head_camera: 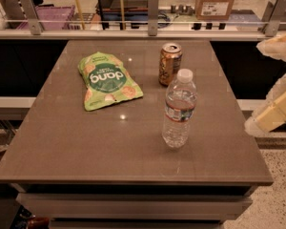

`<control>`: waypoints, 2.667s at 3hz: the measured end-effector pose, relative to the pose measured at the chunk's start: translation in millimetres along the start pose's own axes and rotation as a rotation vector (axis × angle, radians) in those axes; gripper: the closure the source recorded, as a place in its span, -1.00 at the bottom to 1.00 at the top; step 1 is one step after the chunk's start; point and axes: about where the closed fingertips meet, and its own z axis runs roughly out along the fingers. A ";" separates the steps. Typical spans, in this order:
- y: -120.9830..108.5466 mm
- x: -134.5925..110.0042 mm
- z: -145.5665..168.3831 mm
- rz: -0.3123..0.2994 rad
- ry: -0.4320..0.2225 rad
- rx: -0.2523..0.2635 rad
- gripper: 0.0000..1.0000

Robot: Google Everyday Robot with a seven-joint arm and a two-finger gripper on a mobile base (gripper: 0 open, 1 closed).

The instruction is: Knock water bottle over

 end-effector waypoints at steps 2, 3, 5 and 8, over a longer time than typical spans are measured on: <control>6.1 -5.2 30.5 0.077 -0.258 0.099 -1.00; 4.0 -4.8 45.5 0.087 -0.359 0.093 -1.00; 6.5 -11.3 74.5 0.055 -0.521 -0.020 -1.00; 10.5 -34.4 104.9 0.023 -0.590 -0.096 -1.00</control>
Offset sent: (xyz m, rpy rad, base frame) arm 0.0148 0.0268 -0.0371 0.3854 -0.2250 -0.1168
